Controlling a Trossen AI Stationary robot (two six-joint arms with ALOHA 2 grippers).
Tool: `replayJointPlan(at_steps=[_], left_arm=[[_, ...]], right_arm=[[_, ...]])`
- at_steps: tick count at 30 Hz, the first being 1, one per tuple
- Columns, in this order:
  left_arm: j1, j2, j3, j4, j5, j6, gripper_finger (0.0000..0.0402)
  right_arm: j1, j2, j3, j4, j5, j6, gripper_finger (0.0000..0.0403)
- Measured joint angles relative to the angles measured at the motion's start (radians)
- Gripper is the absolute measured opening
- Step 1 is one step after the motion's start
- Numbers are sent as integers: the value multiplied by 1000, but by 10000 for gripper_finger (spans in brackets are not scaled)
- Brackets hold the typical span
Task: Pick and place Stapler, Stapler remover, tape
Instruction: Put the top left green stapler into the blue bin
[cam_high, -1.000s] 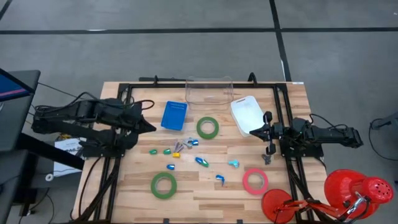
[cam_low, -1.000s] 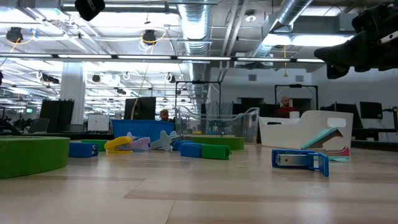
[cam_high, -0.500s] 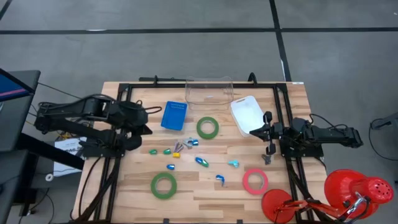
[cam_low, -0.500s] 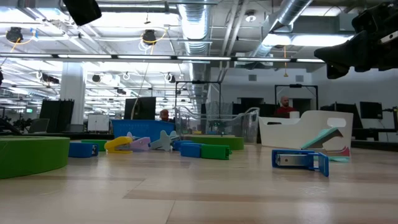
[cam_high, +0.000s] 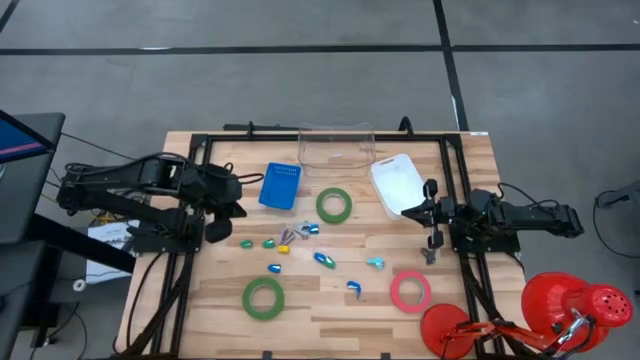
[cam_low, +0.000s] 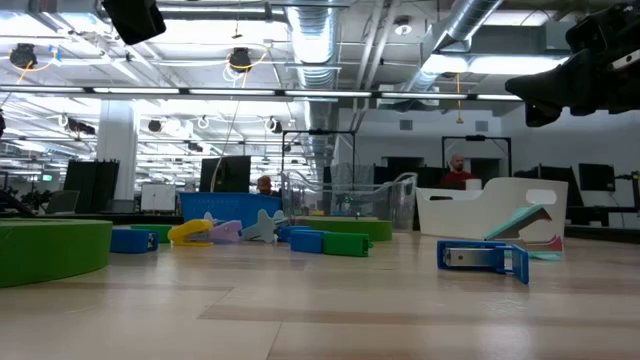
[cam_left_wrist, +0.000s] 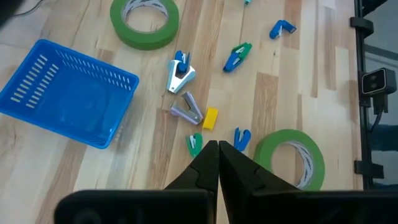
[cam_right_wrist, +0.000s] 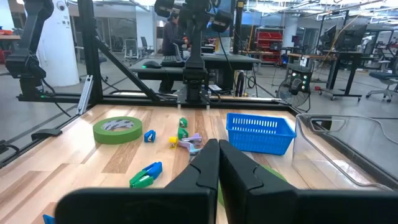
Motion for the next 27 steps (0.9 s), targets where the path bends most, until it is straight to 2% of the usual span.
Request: replayJointPlan(at_steps=[6,11,20,27], left_arm=[[0,0,-17,1,0,-43,10],[0,25,-48,-3,0,-117,42],[0,132,-49,-9,11,-150,153],[0,213,-49,-45,172,-158,244]], right_arm=[[0,0,0,0,0,0,1],[0,0,0,0,0,0,1],[0,0,0,0,0,0,1],[0,0,0,0,0,0,1]])
